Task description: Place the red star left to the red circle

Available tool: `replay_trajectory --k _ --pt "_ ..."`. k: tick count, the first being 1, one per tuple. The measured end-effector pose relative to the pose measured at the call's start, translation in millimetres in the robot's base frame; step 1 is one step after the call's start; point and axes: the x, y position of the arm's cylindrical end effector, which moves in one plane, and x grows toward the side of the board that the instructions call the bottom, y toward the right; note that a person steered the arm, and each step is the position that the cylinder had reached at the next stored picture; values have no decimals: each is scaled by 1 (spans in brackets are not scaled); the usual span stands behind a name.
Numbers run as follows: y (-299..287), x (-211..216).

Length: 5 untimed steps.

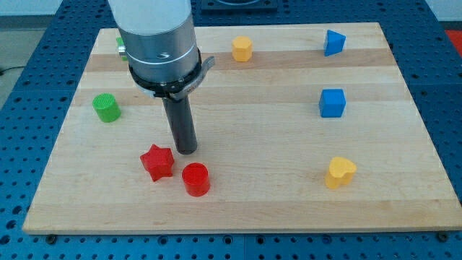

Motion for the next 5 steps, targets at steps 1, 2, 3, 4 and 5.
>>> replay_trajectory --k 1,2,3,4,5 --pt "-24 14" --pt "-83 35" --pt "-122 40" --pt "-116 43" --pt "-78 55"
